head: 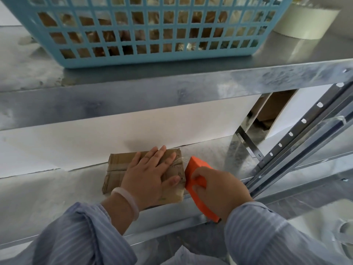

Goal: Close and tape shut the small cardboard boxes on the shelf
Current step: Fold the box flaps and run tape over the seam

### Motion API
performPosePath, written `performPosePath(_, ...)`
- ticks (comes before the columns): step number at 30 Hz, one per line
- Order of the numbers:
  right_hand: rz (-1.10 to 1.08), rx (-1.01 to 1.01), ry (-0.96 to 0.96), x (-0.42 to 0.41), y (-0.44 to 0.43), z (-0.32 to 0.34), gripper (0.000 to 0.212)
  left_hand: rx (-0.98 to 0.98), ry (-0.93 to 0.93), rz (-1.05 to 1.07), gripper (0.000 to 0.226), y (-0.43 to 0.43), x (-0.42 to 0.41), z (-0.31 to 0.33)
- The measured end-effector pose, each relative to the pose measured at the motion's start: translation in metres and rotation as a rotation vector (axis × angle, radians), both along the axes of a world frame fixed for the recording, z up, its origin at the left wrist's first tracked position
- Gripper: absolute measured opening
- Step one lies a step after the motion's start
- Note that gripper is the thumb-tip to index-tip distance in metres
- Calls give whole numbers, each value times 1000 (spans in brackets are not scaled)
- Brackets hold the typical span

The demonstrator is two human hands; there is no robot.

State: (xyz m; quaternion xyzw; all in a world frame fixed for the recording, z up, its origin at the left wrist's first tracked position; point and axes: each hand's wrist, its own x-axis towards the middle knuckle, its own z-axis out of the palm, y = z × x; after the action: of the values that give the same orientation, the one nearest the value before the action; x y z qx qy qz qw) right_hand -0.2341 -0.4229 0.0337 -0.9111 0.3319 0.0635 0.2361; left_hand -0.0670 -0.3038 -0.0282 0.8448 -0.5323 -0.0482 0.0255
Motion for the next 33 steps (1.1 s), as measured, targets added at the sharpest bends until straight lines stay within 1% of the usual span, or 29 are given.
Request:
performPosePath(7, 37, -127, 64, 23, 0, -3, 21, -1, 13, -6, 90, -1, 1, 1)
performPosePath(14, 105, -208, 113, 32, -5, -8, 24, -15, 16, -4, 96, -3, 1, 1)
performPosePath(18, 111, -277, 115, 35, -3, -10, 23, -10, -8, 1, 92, -3, 1, 1)
performPosePath(21, 99, -293, 113, 35, -3, -8, 24, -18, 10, 19, 92, -5, 0, 0)
performPosePath(27, 105, -277, 114, 38, -5, -3, 25, -33, 24, 33, 95, -8, 2, 0)
performPosePath(31, 84, -143, 47, 21, -16, 1, 19, -27, 1, 37, 89, -4, -2, -1)
performPosePath(33, 114, -70, 50, 6, -26, 8, 17, -23, -9, 32, 86, -3, -3, -1)
